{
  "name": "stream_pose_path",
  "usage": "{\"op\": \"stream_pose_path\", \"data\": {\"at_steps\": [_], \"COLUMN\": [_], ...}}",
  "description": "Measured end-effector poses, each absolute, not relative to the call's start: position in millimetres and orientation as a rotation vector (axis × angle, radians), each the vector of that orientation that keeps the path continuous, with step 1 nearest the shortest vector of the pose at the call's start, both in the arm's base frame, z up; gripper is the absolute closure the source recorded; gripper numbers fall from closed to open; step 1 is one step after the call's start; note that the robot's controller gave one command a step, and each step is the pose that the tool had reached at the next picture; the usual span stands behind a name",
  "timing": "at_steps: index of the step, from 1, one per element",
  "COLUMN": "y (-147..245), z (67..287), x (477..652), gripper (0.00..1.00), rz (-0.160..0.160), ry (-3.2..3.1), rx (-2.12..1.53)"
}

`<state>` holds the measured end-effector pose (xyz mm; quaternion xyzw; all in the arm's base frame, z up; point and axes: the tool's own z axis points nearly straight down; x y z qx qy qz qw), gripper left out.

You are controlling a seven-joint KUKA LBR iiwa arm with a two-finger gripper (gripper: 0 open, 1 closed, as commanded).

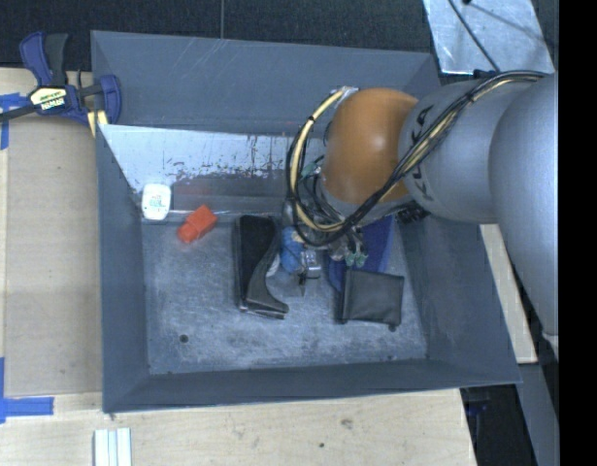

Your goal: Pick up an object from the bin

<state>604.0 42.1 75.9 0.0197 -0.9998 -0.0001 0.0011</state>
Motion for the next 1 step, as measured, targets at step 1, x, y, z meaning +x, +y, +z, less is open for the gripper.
{"op": "stream_pose_path", "data": {"at_steps": [1], "y": [41.9], "z": [81.8], "x": [607.5], "gripper": [1.00], "rz": [-0.002], "ry": [-3.151], "rx": [0.058]}}
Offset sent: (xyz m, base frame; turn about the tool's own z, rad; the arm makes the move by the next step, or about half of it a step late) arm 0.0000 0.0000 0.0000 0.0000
